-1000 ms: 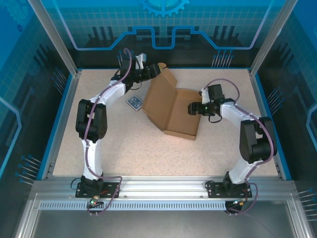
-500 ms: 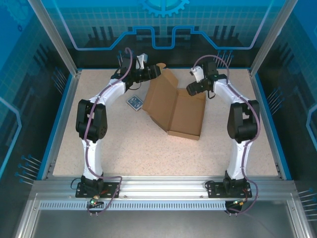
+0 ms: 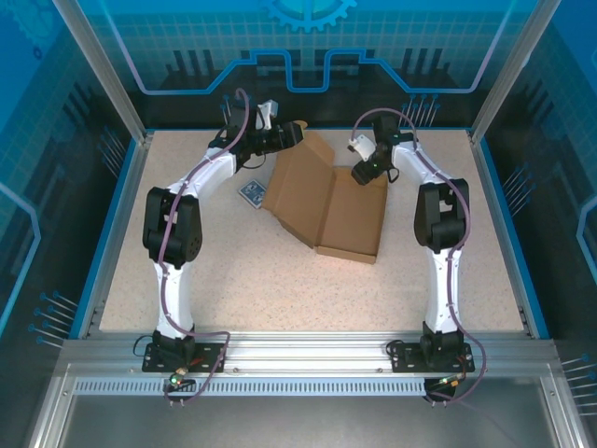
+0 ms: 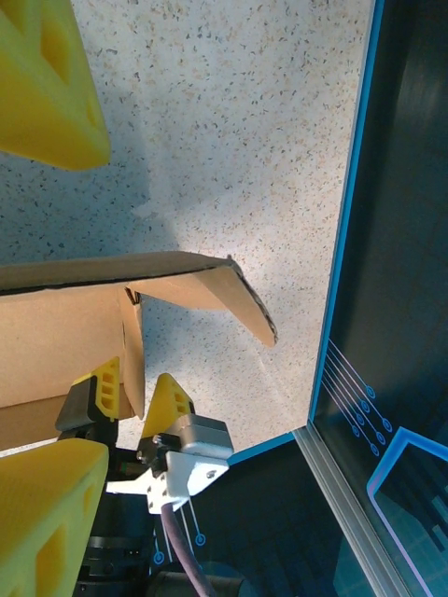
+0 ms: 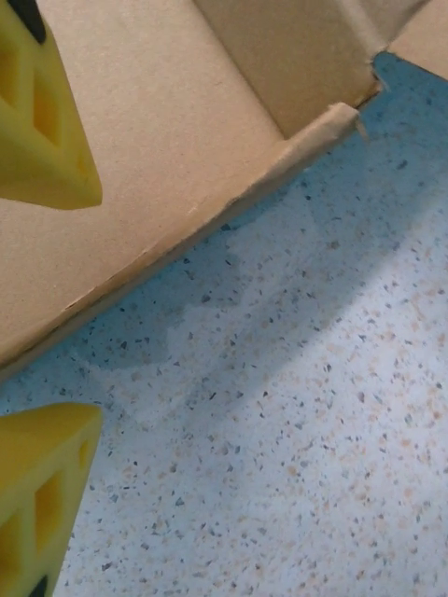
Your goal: Fold the paper box
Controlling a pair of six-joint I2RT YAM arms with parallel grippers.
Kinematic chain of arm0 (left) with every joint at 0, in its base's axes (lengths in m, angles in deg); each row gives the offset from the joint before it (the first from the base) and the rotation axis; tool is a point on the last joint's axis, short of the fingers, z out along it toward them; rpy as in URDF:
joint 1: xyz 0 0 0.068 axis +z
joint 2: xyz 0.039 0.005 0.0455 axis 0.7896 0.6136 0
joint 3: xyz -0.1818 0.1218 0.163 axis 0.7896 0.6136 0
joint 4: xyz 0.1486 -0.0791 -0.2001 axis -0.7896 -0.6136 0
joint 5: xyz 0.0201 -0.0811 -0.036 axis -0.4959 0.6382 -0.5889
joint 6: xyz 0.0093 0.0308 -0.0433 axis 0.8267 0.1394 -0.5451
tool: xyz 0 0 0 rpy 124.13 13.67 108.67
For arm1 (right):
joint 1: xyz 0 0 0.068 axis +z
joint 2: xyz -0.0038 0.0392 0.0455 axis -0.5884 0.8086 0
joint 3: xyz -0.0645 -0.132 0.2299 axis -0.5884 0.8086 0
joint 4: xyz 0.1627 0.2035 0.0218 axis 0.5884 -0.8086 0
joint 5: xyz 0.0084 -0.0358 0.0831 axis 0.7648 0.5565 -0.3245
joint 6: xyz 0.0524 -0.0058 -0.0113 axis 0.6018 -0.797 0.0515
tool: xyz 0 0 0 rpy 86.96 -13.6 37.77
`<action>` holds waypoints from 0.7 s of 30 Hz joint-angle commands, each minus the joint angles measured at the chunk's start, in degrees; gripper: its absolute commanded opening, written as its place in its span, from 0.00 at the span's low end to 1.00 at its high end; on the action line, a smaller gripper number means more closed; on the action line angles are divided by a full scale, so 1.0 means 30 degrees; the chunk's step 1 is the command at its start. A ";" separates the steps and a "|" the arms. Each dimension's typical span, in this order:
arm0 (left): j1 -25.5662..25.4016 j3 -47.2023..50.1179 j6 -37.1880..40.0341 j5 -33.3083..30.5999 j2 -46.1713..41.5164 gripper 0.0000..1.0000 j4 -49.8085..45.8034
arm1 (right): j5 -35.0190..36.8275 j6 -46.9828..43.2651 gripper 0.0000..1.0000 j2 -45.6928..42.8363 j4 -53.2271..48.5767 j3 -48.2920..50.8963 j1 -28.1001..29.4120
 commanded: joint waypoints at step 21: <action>0.0467 -0.0751 0.2451 -0.1690 -0.1097 0.78 -0.1564 | 0.1219 0.1204 0.21 -0.3289 0.1313 0.5958 -0.1061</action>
